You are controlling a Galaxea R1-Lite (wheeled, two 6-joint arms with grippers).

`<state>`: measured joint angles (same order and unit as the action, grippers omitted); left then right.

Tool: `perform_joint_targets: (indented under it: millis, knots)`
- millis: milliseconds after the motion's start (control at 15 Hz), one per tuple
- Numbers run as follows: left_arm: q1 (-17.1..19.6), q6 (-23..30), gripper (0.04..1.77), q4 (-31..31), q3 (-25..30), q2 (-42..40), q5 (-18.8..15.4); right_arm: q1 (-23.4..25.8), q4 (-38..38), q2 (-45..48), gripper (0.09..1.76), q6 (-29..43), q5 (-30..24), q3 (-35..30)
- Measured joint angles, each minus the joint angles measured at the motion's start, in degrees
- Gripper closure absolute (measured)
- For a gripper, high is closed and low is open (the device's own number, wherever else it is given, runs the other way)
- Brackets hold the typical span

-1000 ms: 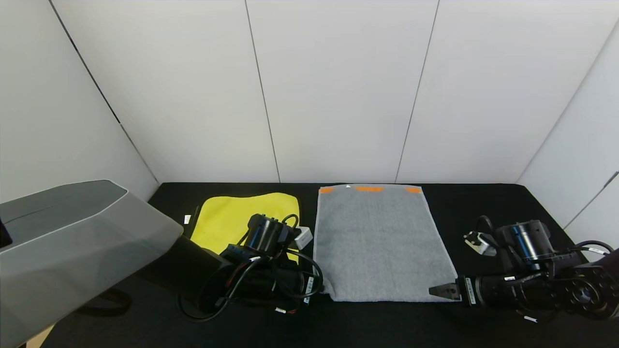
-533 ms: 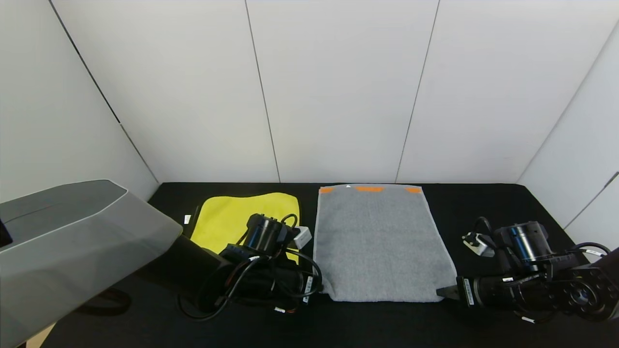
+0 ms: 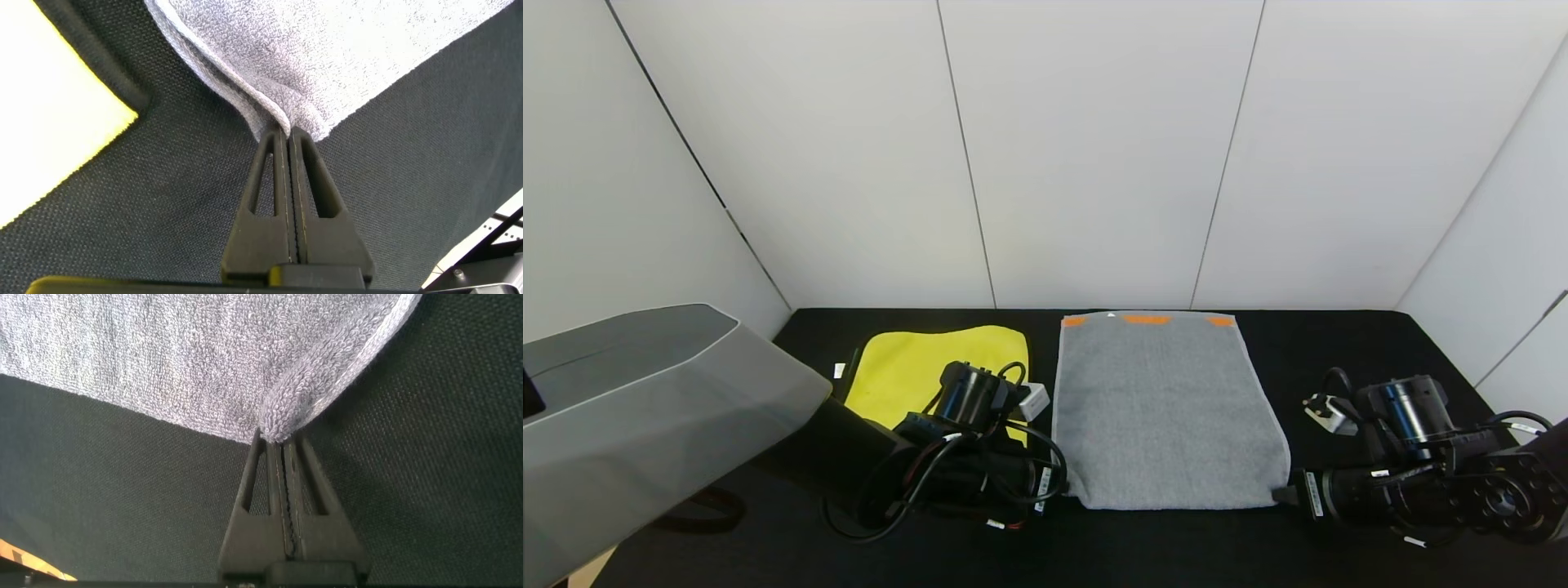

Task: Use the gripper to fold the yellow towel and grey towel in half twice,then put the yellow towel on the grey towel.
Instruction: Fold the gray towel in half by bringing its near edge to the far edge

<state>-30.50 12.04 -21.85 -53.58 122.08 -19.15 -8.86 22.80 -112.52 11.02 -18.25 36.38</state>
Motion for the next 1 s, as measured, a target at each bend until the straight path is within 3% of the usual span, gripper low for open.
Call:
perform_joint_targets:
  millis: [333, 733, 1000]
  knots:
    - [-0.1, 1.2, 1.70, 0.1, 0.5, -0.9, 0.4, 0.1, -0.1, 2.2, 1.74, 0.0, -0.1, -1.2]
    - [-1.4, 2.0, 1.70, 0.5, 3.9, -7.1, 1.0, -0.9, -0.5, 11.3, 1.74, 0.3, 0.0, -5.5]
    - [-3.9, 2.7, 1.70, 0.5, 9.1, -13.7, 4.2, -2.0, -1.0, 20.0, 1.74, 0.5, 0.0, -10.4]
